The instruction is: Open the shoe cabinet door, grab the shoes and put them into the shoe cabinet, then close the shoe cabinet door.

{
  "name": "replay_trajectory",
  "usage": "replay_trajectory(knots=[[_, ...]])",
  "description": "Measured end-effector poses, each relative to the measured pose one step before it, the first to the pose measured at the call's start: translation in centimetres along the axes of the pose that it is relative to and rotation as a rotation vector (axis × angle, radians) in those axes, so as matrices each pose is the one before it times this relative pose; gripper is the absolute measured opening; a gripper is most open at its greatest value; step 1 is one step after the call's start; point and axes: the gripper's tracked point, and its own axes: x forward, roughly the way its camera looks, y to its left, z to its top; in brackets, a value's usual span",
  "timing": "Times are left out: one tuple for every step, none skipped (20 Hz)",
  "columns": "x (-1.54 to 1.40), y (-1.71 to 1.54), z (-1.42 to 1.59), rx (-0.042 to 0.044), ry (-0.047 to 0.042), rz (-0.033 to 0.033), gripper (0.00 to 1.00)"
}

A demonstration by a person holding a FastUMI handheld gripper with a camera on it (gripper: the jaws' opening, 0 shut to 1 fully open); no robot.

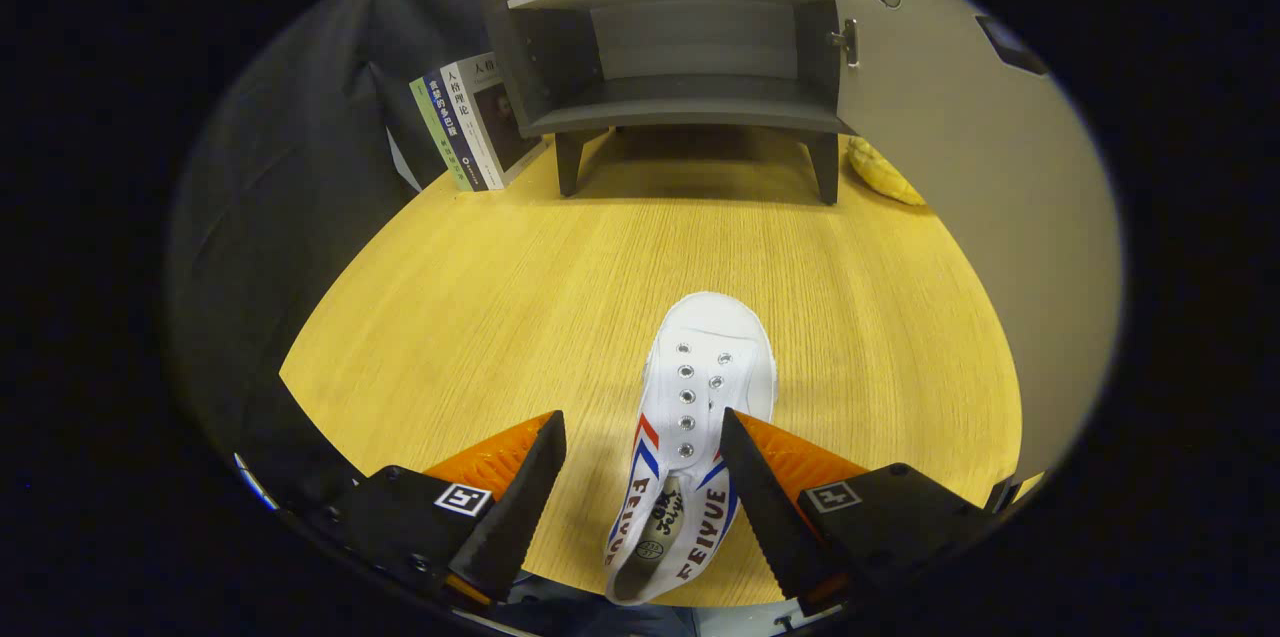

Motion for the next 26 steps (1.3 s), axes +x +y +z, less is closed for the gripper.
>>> replay_trajectory(knots=[[0.150,0.260,-0.354,0.00447,0.01303,0.00816,0.98],[0.284,0.269,-0.249,0.00106,0.01079,0.01011,0.98],[0.106,0.406,-0.331,-0.00027,0.01552,0.01201,0.97],[0.217,0.273,-0.369,0.00300,0.01485,0.00878,0.96],[0.346,-0.042,-0.390,-0.00135,0.01372,-0.00265,0.95],[0.221,-0.014,-0.075,-0.00523,0.00676,-0.00642,0.95],[0.119,-0.180,-0.035,-0.00659,0.00164,-0.01251,0.95],[0.151,-0.084,0.091,-0.00518,0.00312,-0.00931,0.92],[0.146,-0.406,-0.165,-0.01330,0.00242,-0.02146,0.90],[0.265,-0.518,-0.020,-0.01149,0.00068,-0.03313,0.79],[0.076,-0.794,0.037,-0.00499,-0.00256,-0.04255,0.68],[-0.030,-0.264,-0.004,0.00307,-0.00524,-0.02282,0.57],[0.172,-0.021,-0.003,0.00228,-0.00289,-0.01209,0.46],[0.292,0.047,-0.094,-0.01277,0.00046,-0.01634,0.40],[-0.095,0.038,-0.051,-0.02820,0.00208,-0.01897,0.41],[0.031,-0.061,-0.112,-0.04444,0.00315,-0.02169,0.41],[0.305,-0.092,0.188,-0.03349,-0.01246,-0.01385,0.41],[-0.514,-0.090,0.071,-0.03601,-0.00319,-0.00898,0.29],[0.891,1.003,-0.112,0.02235,-0.01067,0.03863,0.29],[0.169,0.783,-0.016,0.04811,-0.00225,0.02416,0.15],[-0.290,0.098,-0.137,0.01426,0.00919,0.01192,0.05],[-0.177,-0.082,0.049,-0.00184,-0.00029,0.00320,0.02],[-0.140,-0.155,0.016,-0.00430,-0.00369,0.00645,0.02],[-0.110,-0.283,0.354,0.00589,-0.01162,0.00762,0.02],[-0.170,-0.402,0.174,0.02029,-0.00863,0.01047,0.02],[-0.399,-0.426,0.070,0.01954,0.00329,0.01094,0.02]])
